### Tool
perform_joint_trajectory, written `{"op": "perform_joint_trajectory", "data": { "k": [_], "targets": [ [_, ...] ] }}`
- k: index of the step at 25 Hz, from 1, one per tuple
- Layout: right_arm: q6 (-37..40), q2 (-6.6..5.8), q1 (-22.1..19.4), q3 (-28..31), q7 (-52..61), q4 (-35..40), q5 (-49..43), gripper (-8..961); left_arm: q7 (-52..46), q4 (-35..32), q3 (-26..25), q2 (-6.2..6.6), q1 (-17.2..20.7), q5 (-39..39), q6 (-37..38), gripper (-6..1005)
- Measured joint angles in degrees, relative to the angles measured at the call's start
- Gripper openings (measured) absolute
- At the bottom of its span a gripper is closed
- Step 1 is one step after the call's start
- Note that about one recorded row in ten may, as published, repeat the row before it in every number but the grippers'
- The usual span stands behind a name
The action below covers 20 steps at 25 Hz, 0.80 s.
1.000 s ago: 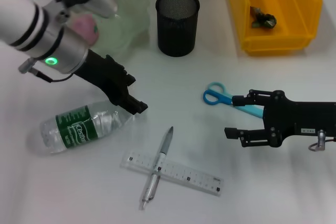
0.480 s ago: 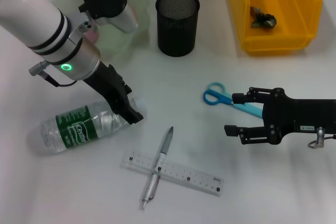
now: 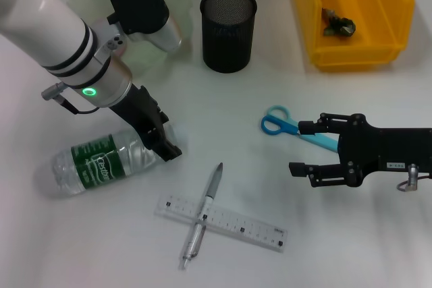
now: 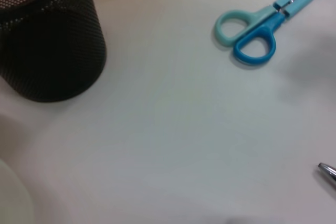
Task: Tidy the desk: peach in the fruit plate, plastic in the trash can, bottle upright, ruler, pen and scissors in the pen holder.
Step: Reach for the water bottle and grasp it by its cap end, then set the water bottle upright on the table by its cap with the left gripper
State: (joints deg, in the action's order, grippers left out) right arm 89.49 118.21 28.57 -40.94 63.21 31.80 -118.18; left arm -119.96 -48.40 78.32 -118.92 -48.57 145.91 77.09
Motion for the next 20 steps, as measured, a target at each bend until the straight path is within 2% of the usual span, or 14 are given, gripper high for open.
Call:
{"op": "perform_joint_trajectory", "data": {
  "k": [12,16,20],
  "targets": [
    [0.3,-0.12,0.0,0.4,0.3,0.1,0.2,811,0.3,-1.2,1.3,-0.07,0.4,-0.5,-0.2,518],
    [0.3,-0.17,0.0,0.4,0.3,0.1,0.2,811,1.1,-4.7,0.5,0.15,2.3,-3.5,-0.1,445],
    [0.3,-0.18,0.0,0.4,0.3,0.1,0.2,811,2.5,-8.5,-1.8,0.39,4.5,-6.6,0.3,440]
  ]
}}
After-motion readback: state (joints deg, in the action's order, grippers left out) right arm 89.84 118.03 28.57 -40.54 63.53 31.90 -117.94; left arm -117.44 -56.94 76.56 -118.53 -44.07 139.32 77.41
